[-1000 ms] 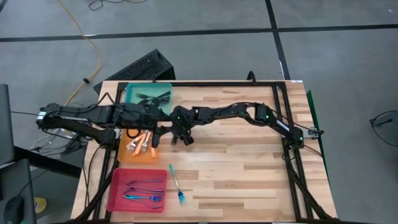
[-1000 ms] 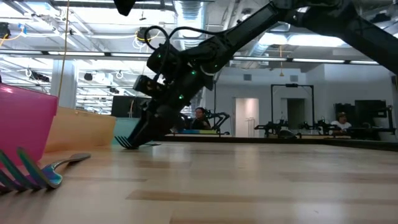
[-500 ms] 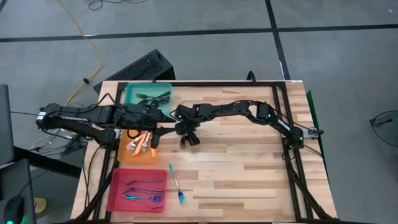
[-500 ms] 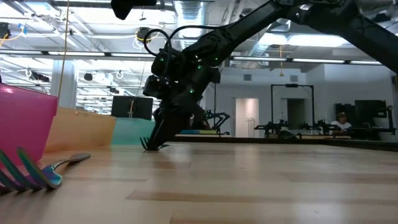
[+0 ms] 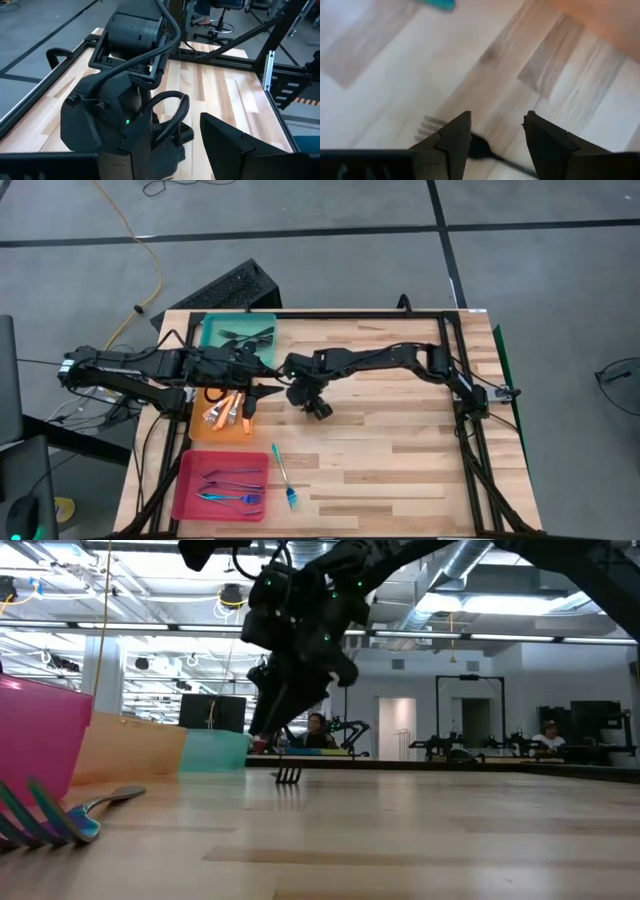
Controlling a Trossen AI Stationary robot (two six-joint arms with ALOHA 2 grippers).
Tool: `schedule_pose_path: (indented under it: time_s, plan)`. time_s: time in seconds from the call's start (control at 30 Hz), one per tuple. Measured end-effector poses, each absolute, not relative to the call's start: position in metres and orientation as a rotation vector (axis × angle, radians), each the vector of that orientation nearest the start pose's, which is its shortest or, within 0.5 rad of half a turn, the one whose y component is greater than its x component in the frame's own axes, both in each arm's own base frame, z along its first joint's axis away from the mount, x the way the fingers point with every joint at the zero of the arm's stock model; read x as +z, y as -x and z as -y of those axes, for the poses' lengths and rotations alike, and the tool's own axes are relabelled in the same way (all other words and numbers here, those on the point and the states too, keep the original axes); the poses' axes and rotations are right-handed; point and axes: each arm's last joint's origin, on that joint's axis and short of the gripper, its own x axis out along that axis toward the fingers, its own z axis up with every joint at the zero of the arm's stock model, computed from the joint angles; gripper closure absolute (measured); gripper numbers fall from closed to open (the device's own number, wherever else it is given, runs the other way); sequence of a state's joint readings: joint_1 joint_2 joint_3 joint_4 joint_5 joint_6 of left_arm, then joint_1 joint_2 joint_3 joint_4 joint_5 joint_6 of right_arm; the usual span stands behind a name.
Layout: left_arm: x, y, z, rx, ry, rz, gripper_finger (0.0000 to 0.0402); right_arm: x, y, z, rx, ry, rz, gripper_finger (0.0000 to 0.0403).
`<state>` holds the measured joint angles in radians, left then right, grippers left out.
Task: Sort silverware by color (type)
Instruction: Put the black fork into the blue bin
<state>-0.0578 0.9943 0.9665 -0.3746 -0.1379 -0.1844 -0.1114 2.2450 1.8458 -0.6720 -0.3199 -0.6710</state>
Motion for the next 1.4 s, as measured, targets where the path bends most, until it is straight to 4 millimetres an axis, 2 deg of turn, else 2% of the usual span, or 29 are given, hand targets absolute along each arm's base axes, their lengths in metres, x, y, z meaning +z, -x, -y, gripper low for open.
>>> schedule_pose_path:
  time_s: [0.1,0.33,0.5,0.67,0.87,1.0,1.4]
  plan:
    - [0.339,-0.211,0.008,0.118,0.142,-0.401,0.0251,0.186,-0.478,0.047,0.487,0.403,-0.945,0.0198]
    - [0.339,-0.211,0.008,0.117,0.141,-0.408,0.0251,0.182,-0.479,0.061,0.005,0.267,-1.063,0.0198]
    - [0.339,-0.211,0.008,0.116,0.141,-0.411,0.0251,0.181,-0.478,0.055,-0.217,-0.021,-1.052,0.0198]
    - [0.338,-0.211,0.008,0.119,0.152,-0.411,0.0251,0.178,-0.477,0.047,-0.305,-0.138,-1.047,0.0198]
    - [0.338,-0.211,0.008,0.122,0.161,-0.41,0.0251,0.166,-0.47,0.04,-0.391,-0.132,-1.096,0.0198]
    - [0.339,-0.211,0.008,0.122,0.161,-0.409,0.0251,0.148,-0.466,0.036,-0.404,-0.17,-1.089,0.0198]
    - [0.339,-0.211,0.008,0.13,0.16,-0.407,0.0251,0.146,-0.466,0.036,-0.431,-0.233,-1.059,0.0198]
